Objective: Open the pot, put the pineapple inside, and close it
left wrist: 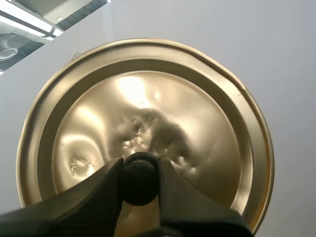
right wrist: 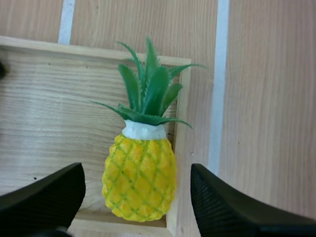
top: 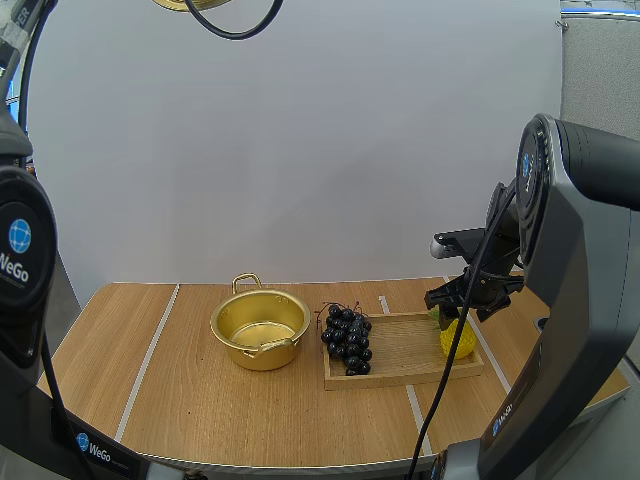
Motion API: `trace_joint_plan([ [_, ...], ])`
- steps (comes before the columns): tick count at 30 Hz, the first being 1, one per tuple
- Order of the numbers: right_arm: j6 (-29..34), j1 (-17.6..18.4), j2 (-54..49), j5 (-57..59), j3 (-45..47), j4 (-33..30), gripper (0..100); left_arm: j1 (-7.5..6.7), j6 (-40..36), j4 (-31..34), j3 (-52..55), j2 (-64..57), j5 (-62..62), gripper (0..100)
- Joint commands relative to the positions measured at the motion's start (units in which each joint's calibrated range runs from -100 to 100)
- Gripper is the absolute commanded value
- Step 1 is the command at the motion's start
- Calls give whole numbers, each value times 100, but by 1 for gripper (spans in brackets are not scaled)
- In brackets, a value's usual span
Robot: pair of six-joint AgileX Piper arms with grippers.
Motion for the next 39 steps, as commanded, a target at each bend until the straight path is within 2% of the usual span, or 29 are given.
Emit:
trace_joint_plan([
  [1,-56,7,242,-46,-34,50,100,-10,-67,50,-40,-21,-206,0],
  [8,-64,7,641,-102,-20,92,100,-10,-67,50,-40,-21,-206,0],
  [20,-57,7,656,-381,-11,92,100,-10,-67,50,-40,-21,-206,0],
  [21,-47,7,656,-338,-11,92,87,-10,-67,50,-40,-21,-206,0],
  [23,-47,25,656,-226,-11,103,51,-10,-67,50,-40,-21,-206,0],
  [25,-47,42,656,-134,-11,142,4,-10,-67,50,-40,-21,-206,0],
  [26,-59,42,656,-134,-11,176,0,-10,-67,50,-40,-21,-206,0],
  [32,-103,42,656,-113,-27,182,0,-10,-67,50,-40,-21,-206,0],
  [35,-103,42,632,248,-162,182,0,-10,-67,50,-40,-21,-206,0],
  [39,-103,42,254,520,-345,221,0,-10,-67,50,-40,-21,-206,0],
])
